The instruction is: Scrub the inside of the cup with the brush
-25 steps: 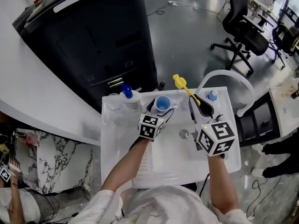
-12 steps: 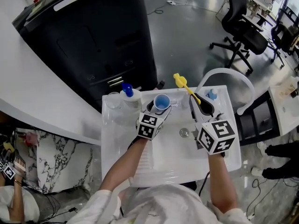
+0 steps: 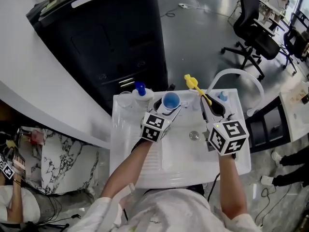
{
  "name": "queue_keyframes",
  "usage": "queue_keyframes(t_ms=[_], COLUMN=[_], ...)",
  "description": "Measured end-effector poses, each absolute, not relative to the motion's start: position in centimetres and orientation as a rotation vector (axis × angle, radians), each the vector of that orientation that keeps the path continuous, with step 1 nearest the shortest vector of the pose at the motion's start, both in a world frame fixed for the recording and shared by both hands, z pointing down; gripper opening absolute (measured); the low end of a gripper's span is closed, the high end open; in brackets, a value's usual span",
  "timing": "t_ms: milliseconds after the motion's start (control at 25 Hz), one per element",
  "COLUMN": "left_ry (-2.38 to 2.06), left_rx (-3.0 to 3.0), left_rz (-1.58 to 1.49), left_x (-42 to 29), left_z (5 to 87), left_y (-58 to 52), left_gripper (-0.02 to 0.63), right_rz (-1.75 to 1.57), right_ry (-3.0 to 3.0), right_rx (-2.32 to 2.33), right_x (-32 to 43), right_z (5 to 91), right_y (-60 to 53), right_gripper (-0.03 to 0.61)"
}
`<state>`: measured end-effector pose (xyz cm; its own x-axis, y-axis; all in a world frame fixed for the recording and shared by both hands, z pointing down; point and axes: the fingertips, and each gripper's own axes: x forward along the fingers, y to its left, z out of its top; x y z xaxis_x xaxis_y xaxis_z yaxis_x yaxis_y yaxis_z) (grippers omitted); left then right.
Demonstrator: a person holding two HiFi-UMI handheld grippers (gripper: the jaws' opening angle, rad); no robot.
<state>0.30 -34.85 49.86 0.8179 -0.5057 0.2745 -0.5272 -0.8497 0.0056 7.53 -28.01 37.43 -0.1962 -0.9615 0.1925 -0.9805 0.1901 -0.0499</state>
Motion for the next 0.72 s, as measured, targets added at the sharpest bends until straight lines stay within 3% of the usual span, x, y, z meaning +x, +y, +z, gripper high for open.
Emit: queue_keyframes(t_ms=[720], left_ry=[-0.88], left_rx=[2.909], left_rz=[0.477], left_x=[-0.9], left_z=[44.5], left_y=[-32.3], left_gripper=[0.299], right_rz=[0.187], right_ry=[-2.422], right_rx=[1.719], right_x=[7.9], right_z=[35.4], right_y=[-25.8], right_gripper=[0.034])
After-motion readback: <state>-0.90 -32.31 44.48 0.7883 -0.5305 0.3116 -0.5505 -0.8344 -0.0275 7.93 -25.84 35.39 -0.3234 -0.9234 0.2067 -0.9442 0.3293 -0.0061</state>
